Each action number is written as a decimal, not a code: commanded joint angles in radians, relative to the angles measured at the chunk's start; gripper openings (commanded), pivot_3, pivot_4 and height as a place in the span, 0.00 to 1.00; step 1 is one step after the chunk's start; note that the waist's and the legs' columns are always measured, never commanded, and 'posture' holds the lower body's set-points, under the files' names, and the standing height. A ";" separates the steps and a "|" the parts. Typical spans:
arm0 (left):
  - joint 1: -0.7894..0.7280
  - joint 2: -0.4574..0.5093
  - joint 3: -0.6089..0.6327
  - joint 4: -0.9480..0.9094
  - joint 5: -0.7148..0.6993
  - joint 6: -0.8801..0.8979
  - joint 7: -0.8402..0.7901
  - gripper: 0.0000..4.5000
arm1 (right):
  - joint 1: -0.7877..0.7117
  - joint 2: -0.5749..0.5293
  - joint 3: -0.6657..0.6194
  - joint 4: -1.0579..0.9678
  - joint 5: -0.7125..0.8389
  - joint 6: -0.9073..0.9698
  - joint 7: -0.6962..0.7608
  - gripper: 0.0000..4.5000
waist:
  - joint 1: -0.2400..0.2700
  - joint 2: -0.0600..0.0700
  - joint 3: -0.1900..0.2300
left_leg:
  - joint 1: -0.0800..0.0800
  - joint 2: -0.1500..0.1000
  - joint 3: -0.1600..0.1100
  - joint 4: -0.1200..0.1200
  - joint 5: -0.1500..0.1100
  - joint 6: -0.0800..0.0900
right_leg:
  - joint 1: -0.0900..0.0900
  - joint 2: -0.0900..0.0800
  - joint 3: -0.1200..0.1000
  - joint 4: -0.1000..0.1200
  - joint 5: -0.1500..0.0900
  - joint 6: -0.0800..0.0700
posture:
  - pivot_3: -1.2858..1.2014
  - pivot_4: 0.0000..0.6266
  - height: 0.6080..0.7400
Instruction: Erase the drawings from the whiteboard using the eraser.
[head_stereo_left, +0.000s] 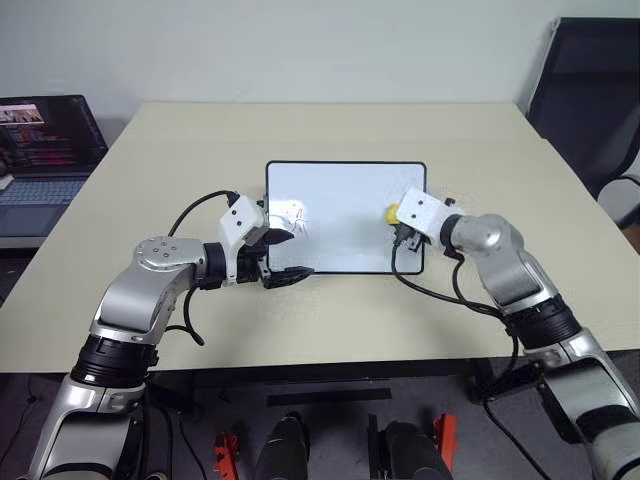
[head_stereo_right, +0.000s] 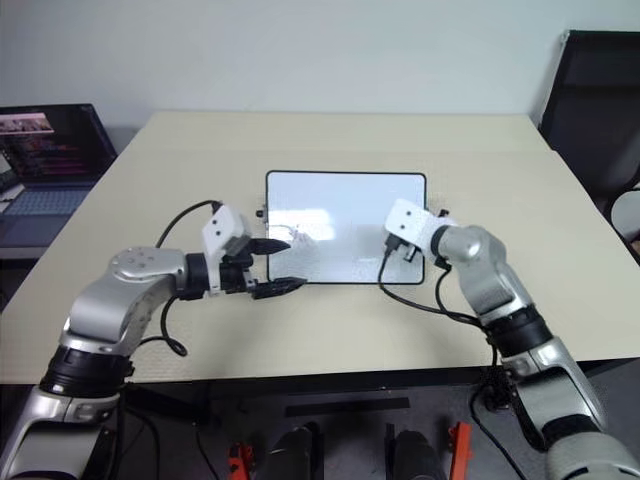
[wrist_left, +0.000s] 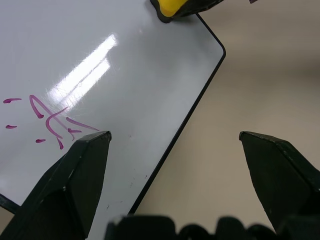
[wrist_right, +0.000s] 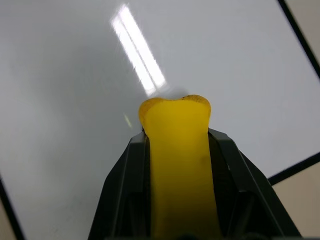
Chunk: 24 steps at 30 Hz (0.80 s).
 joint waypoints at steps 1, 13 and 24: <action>-0.025 0.003 0.024 -0.029 -0.011 -0.003 0.001 1.00 | 0.034 -0.028 0.015 -0.004 -0.001 0.057 0.060 0.26 | 0.003 0.000 0.000 | 0.000 0.000 0.000 0.000 0.000 0.000 | -0.001 0.000 0.000 0.000 0.000 0.000 | 0.52 0.24 1.00; 0.087 0.031 0.190 -0.131 -0.074 0.078 0.094 1.00 | 0.000 0.104 -0.097 -0.133 0.122 0.025 0.015 0.26 | -0.015 0.000 0.001 | -0.003 0.001 0.000 -0.002 0.000 0.000 | -0.006 0.001 0.001 0.001 0.002 0.005 | 0.52 0.24 1.00; 0.291 0.119 0.363 -0.220 -0.094 0.140 0.180 1.00 | 0.020 0.268 -0.036 -0.258 0.215 0.151 -0.020 0.26 | -0.013 0.000 0.001 | -0.015 0.001 0.000 -0.003 -0.001 -0.002 | -0.017 0.002 0.000 0.001 0.001 0.002 | 0.52 0.24 1.00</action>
